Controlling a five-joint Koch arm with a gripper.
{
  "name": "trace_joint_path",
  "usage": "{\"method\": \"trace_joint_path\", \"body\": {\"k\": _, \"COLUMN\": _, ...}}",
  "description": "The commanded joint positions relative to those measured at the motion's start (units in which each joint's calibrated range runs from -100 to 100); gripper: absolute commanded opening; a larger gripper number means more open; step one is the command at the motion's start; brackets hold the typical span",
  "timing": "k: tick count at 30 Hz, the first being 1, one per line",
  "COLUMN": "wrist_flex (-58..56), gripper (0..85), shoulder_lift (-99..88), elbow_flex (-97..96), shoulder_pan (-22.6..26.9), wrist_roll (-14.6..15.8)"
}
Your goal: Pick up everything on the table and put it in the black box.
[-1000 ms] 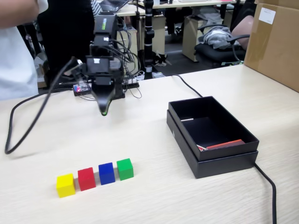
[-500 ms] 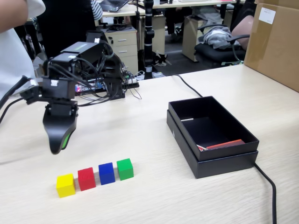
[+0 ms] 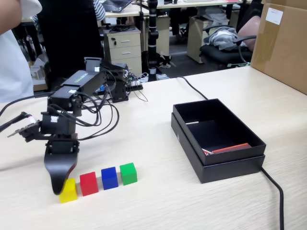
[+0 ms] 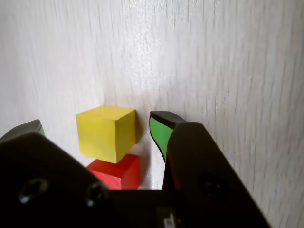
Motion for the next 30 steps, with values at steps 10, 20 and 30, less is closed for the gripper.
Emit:
{"method": "trace_joint_path", "body": {"k": 10, "wrist_flex": 0.0, "gripper": 17.7, "shoulder_lift": 0.2, "elbow_flex": 5.4, "shoulder_pan": 0.6, "wrist_roll": -0.2}}
{"method": "trace_joint_path", "body": {"k": 20, "wrist_flex": -4.7, "gripper": 6.6, "shoulder_lift": -20.2, "elbow_flex": 1.7, "shoulder_pan": -0.9, "wrist_roll": 1.1}}
{"method": "trace_joint_path", "body": {"k": 30, "wrist_flex": -13.4, "gripper": 7.6, "shoulder_lift": -65.2, "elbow_flex": -25.6, "shoulder_pan": 11.4, "wrist_roll": 10.5}}
